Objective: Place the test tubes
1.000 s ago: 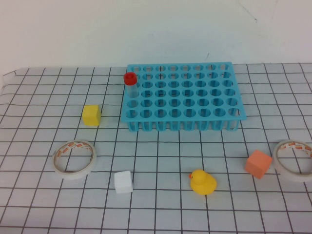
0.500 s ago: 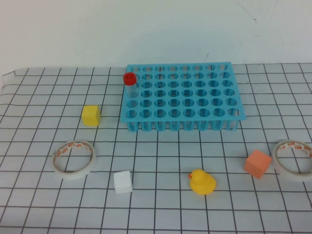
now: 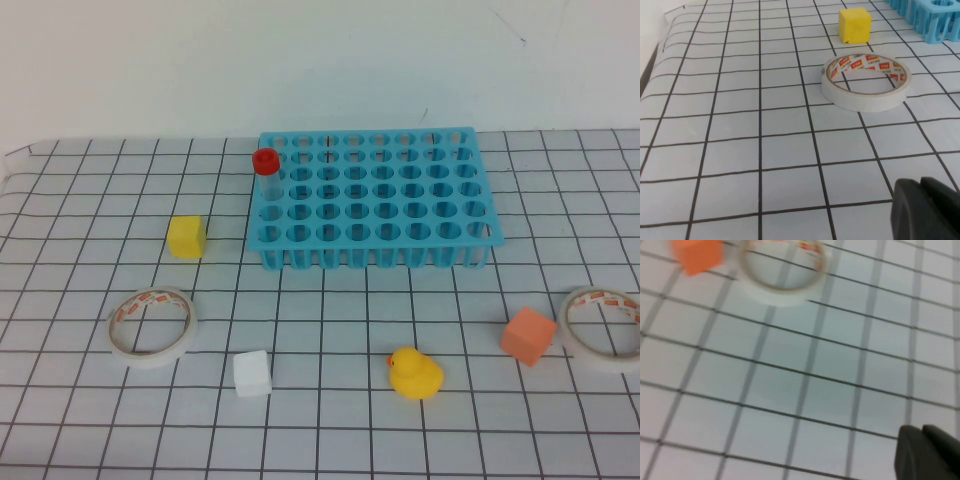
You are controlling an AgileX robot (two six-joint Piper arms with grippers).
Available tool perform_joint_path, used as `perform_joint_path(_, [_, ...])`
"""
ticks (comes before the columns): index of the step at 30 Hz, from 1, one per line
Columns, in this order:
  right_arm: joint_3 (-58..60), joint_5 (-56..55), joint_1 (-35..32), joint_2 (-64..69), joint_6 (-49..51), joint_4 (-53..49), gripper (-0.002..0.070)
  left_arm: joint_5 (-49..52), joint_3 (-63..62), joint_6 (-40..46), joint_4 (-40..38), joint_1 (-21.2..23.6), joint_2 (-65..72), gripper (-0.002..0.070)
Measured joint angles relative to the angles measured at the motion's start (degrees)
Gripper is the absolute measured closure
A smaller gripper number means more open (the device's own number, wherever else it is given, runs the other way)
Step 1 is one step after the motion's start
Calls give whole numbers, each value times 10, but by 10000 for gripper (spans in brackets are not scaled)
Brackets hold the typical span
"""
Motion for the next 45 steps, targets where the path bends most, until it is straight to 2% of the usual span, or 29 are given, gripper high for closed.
perform_joint_path(7, [0, -12, -188, 0, 7, 11, 678, 0, 0, 2, 0, 0, 0, 675])
perform_joint_path(8, [0, -32, -247, 0, 8, 35, 678, 0, 0, 2, 0, 0, 0, 675])
perform_joint_path(17, [0, -106, -464, -65, 1, 188, 678, 0, 0, 2, 0, 0, 0, 676])
perform_joint_path(27, [8, -226, -476, -95, -138, 221, 678, 0, 0, 2, 0, 0, 0, 676])
perform_joint_path(30, [40, -293, -476, -155, -281, 228, 678, 0, 0, 2, 0, 0, 0, 676])
perform_joint_path(34, [104, -340, -476, -215, -388, 243, 678, 0, 0, 0, 0, 0, 0, 676])
perform_joint_path(38, [181, -376, -476, -253, -432, 259, 678, 0, 0, 1, 0, 0, 0, 676])
perform_joint_path(45, [275, -392, -476, -258, -439, 309, 678, 0, 0, 1, 0, 0, 0, 676])
